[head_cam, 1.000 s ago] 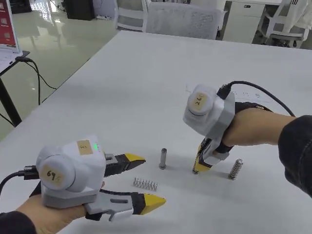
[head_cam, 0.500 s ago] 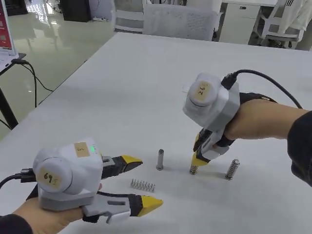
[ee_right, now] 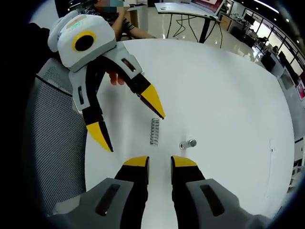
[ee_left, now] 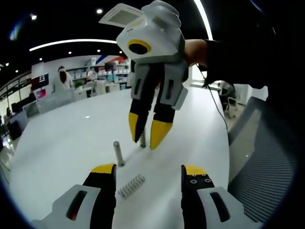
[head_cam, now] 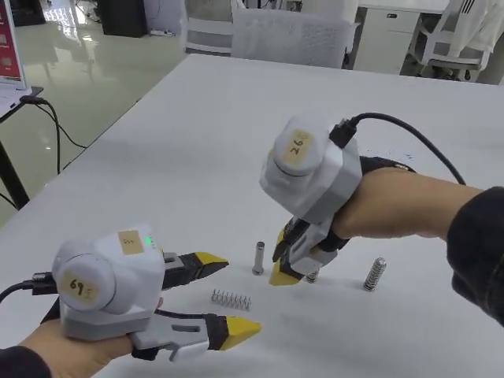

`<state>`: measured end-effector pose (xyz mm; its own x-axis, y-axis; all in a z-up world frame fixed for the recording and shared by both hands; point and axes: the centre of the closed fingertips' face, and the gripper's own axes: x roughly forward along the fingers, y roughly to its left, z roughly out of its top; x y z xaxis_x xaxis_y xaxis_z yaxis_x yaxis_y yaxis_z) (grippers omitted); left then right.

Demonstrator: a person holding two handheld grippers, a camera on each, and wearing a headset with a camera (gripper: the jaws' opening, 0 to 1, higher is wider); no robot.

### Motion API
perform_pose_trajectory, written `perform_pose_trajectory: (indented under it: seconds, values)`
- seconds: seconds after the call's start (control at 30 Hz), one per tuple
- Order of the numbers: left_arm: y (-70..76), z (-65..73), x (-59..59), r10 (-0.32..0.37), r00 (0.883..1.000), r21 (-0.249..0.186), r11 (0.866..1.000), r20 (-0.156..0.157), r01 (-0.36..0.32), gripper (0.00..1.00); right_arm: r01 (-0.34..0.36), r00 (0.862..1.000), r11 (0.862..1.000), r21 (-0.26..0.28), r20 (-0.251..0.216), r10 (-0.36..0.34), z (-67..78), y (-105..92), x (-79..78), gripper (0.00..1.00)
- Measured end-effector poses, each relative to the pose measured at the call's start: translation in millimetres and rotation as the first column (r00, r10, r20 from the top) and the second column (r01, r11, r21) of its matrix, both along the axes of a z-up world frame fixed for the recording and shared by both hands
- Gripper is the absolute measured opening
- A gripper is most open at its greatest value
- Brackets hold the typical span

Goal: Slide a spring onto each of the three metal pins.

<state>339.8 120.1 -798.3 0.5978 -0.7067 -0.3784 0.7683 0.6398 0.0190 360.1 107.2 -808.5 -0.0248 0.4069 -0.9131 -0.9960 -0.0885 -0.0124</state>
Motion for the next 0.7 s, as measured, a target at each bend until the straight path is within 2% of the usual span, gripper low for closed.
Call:
perform_pose_trajectory:
  seconds: [0.17,0.33,0.53,0.7]
  values:
    - [1.0,-1.3,-0.7,0.004,1.0,0.001,1.0,-0.004,-0.004,0.49,0.001,1.0,1.0,0.012,-0.022,0.0,-13.9,13.1,-8.0,0.15]
    - [1.4,-1.3,-0.6,0.005,1.0,0.003,1.0,-0.003,-0.005,0.49,0.022,0.999,0.999,0.033,-0.031,-0.021,-27.0,25.3,-9.1,0.14]
    - [3.1,-1.8,-1.0,0.008,1.0,0.005,1.0,-0.006,-0.008,0.49,0.049,0.999,0.999,0.007,-0.022,-0.048,-45.7,24.7,-4.2,0.14]
    - [2.7,-1.2,-0.6,0.008,1.0,0.004,1.0,-0.005,-0.008,0.49,0.054,0.998,0.999,-0.005,-0.03,-0.054,-53.4,25.1,-5.2,0.13]
